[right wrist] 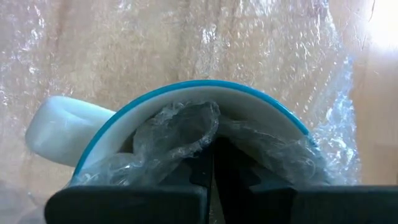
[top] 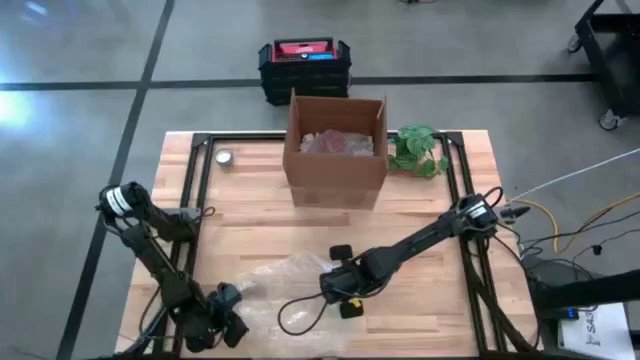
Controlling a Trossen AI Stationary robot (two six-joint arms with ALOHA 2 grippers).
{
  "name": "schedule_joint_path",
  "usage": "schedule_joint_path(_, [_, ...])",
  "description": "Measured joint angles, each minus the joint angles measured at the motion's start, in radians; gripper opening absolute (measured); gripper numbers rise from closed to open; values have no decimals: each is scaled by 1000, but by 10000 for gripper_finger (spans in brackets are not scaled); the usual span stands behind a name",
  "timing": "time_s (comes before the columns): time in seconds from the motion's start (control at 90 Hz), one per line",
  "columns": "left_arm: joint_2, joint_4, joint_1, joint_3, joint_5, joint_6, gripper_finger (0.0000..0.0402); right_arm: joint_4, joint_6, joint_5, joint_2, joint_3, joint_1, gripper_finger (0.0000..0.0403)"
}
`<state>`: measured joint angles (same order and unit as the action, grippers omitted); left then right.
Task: Wrap mug
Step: Wrap the white mug with the transparent bubble wrap
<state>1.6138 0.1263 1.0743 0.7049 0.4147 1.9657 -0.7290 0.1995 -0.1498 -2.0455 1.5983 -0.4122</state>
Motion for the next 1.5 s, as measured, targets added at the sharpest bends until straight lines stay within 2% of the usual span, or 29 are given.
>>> schedule_joint_path(0.089, [4,-4,-2,-19,18,18,241,25,-1,0,-1,-1,0,0])
schedule_joint_path(0.211, [18,-15,-4,-25,56,4,193,50,-2,0,-1,-2,1,0])
schedule_joint_path(0.356, [30,-49,-7,-28,98,-55,116,55,-2,-1,-2,-2,3,0])
schedule_joint_path(0.478, [34,-46,-9,-30,108,-88,31,77,14,-9,-2,-2,8,0])
schedule_joint_path(0.533, [33,-47,-11,-31,134,-99,12,103,35,-11,-3,-2,12,0])
schedule_joint_path(0.778, [-42,-29,-10,-23,234,-141,3,77,58,-15,34,-3,19,0])
schedule_joint_path(0.911, [-101,-20,-15,4,317,-251,1,84,50,-14,95,-2,19,0])
schedule_joint_path(1.144, [-154,-15,-36,47,392,-403,1,27,25,-11,171,-1,24,0])
schedule_joint_path(1.322, [-175,-17,-83,107,456,-599,0,-155,55,-17,249,0,24,0])
schedule_joint_path(1.5, [-153,-36,-217,187,394,-867,0,-269,132,-35,263,-31,10,0])
